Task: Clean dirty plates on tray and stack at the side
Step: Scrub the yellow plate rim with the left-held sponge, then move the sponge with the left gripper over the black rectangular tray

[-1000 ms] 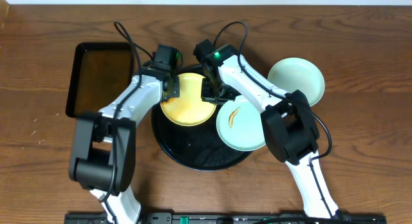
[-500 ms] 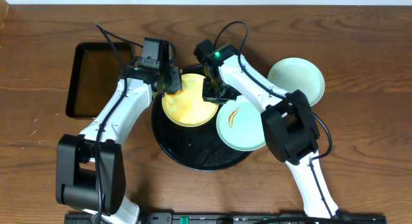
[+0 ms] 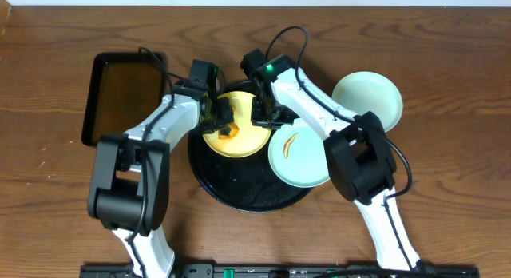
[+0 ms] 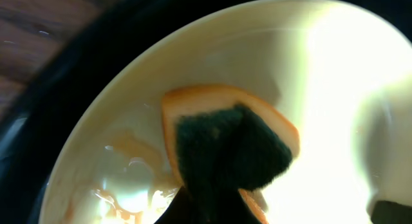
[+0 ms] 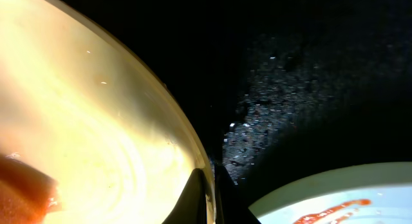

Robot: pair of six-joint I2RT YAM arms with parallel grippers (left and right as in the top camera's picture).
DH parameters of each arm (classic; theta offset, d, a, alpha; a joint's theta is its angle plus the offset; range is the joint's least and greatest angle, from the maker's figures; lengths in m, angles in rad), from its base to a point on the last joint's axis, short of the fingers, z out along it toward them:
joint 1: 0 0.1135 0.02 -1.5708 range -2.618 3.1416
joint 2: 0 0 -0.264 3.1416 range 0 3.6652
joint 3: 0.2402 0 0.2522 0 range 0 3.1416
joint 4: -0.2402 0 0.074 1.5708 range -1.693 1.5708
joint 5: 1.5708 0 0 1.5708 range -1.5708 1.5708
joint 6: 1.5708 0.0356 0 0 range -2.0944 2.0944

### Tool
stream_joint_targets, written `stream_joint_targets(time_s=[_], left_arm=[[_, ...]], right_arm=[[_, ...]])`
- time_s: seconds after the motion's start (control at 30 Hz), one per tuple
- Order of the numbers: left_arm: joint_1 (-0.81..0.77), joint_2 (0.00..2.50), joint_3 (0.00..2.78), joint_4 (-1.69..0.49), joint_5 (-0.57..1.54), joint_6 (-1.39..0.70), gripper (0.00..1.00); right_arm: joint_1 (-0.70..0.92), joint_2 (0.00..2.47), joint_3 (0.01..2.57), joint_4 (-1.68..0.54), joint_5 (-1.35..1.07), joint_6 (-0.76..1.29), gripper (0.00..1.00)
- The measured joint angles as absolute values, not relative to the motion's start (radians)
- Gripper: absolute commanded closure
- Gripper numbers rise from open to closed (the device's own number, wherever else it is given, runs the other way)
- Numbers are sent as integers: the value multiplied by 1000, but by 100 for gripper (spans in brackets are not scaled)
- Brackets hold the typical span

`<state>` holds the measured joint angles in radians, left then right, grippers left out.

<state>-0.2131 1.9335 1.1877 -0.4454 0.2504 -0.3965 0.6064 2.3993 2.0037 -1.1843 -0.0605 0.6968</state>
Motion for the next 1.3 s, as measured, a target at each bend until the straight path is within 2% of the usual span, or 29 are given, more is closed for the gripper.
stream_joint_targets(time_s=[0.2, 0.57, 0.9, 1.17, 1.3], left_arm=[[-216, 1935, 1188, -445, 221, -392, 92], [-235, 1904, 1189, -456, -67, -316, 93], [-208, 1730, 1188, -448, -352, -279, 93], [-191, 1531, 1188, -447, -397, -275, 93], [-111, 1494, 1188, -445, -371, -275, 92]], right_arm=[[606, 2399, 2004, -1185, -57, 697, 99], [606, 2399, 2004, -1184, -57, 696, 98], [606, 2399, 2004, -1184, -57, 696, 99], [606, 2399, 2004, -1176, -62, 651, 99], [596, 2396, 2015, -1169, -63, 572, 99]])
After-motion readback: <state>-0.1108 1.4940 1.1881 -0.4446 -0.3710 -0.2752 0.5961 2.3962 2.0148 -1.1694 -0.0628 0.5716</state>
